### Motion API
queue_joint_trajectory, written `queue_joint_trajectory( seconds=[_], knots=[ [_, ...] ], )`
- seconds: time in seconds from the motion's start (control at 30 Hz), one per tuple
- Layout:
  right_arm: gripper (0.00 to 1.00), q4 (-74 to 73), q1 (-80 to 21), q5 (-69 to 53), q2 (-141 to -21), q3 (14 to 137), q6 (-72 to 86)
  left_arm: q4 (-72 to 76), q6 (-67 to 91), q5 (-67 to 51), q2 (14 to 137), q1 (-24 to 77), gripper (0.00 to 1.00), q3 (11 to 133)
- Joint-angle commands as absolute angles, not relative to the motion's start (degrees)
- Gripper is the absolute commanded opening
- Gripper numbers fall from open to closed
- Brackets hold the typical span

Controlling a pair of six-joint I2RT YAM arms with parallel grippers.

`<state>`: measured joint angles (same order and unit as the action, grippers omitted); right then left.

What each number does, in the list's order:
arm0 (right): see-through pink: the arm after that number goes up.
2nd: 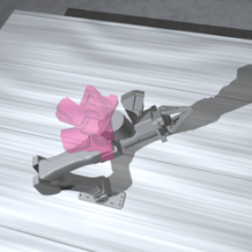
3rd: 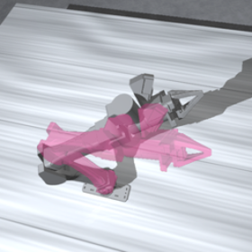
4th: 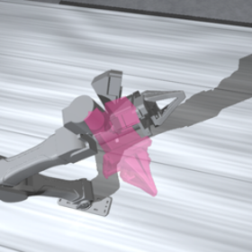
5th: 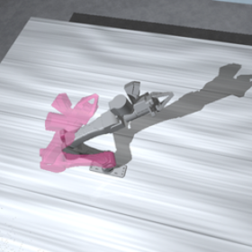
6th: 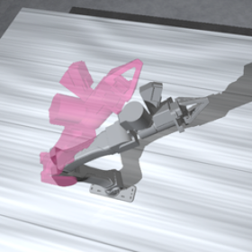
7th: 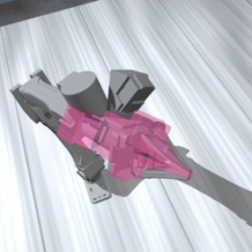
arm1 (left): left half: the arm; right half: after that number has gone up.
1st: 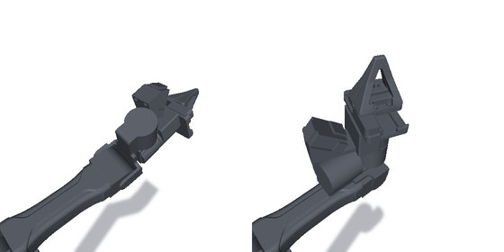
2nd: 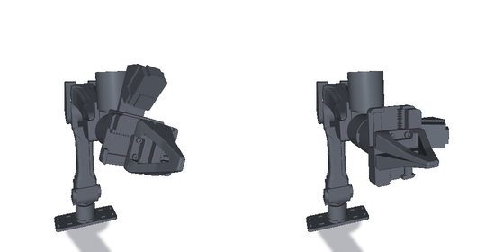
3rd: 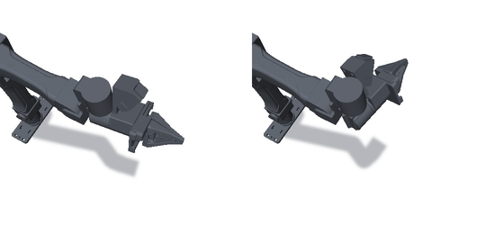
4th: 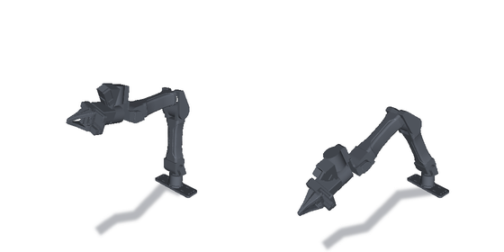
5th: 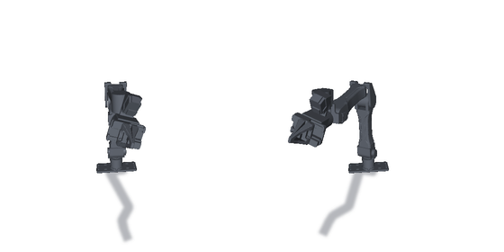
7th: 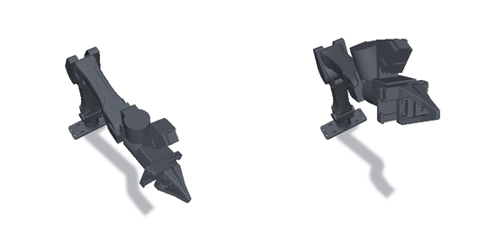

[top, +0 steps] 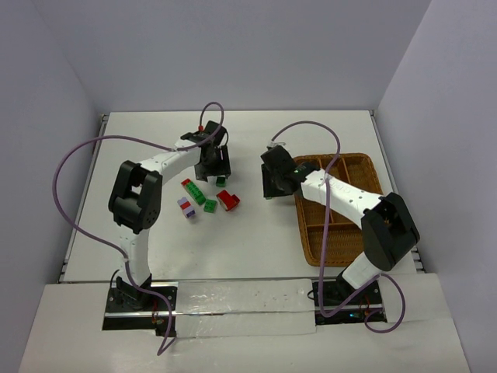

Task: Sort the legos into containers by color

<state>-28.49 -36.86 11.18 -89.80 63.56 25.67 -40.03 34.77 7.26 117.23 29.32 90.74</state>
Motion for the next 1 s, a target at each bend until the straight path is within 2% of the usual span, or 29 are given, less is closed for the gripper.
queue_joint_trajectory(
  seconds=[0.0, 0.17, 0.27, 0.43, 0.5, 0.57, 0.97],
  knots=[
    [0.08, -28.9, -37.1, 11.6, -87.4, 67.7, 25.3, -43.3, 32.6, 7.6, 114.3, 29.6, 0.84, 98.0],
    [0.08, -29.6, -37.1, 11.0, -86.8, 69.3, 24.6, -42.5, 31.3, 0.9, 108.4, 28.9, 0.80, 98.8],
    [0.07, -24.3, -37.4, 6.6, -84.7, 66.3, 20.9, -36.2, 32.4, -11.0, 103.8, 26.9, 0.79, 95.0],
    [0.08, -20.8, -39.0, 3.0, -80.6, 63.0, 15.6, -23.2, 39.2, -33.0, 100.6, 22.6, 0.86, 85.2],
    [0.08, -20.2, -39.0, 2.6, -79.9, 62.3, 14.6, -17.8, 40.8, -39.0, 100.1, 22.5, 0.94, 82.1],
    [0.08, -19.7, -39.1, 2.1, -78.8, 61.5, 14.2, -13.7, 42.6, -41.5, 99.6, 22.6, 0.99, 79.9],
    [0.08, -17.7, -39.4, -1.4, -78.0, 61.3, 14.2, -6.6, 47.9, -44.9, 99.9, 26.7, 0.99, 75.9]
  ],
)
